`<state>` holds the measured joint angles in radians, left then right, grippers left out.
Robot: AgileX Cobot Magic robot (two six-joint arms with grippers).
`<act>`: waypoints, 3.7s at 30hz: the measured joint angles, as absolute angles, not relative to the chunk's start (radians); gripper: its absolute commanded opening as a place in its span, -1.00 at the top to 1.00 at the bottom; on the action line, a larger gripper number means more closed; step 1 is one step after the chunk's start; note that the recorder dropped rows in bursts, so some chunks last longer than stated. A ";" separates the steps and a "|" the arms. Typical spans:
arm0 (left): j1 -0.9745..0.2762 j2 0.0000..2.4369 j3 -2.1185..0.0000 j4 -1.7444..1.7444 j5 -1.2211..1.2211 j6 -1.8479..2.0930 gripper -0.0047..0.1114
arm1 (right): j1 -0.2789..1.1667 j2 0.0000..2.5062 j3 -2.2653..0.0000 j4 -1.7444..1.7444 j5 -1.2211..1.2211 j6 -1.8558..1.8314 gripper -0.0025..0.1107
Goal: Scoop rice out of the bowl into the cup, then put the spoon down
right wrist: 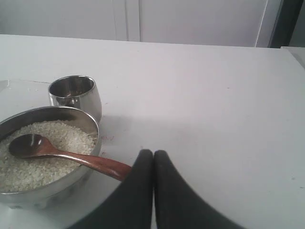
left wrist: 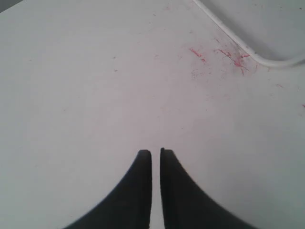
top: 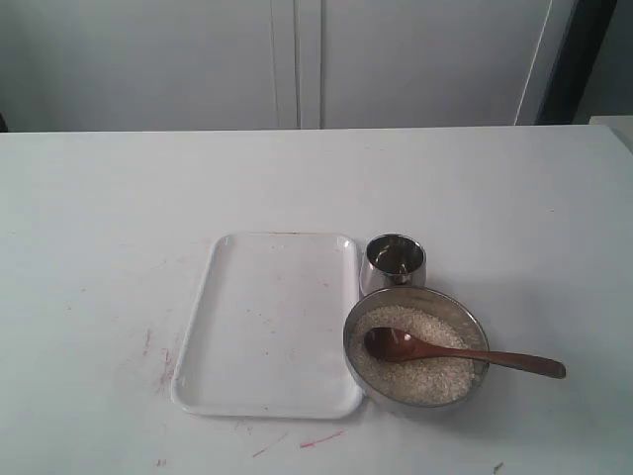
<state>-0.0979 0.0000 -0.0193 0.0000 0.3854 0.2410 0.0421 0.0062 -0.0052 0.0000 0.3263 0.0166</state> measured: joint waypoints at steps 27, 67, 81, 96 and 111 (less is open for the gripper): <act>-0.098 0.000 -0.019 0.000 0.385 0.241 0.67 | 0.042 0.006 -0.005 0.000 0.185 0.024 0.96; -0.098 0.000 -0.019 0.000 0.385 0.241 0.67 | 0.266 1.159 -1.272 0.095 1.200 -0.478 0.96; -0.098 0.000 -0.019 0.000 0.385 0.241 0.67 | 0.408 1.383 -1.076 -0.127 1.214 -0.619 0.96; -0.098 0.000 -0.019 0.000 0.385 0.241 0.67 | 0.428 1.211 -0.868 -0.140 1.160 -0.619 0.67; -0.098 0.000 -0.019 0.000 0.385 0.241 0.67 | 0.428 1.224 -0.845 -0.098 1.030 -0.791 -0.15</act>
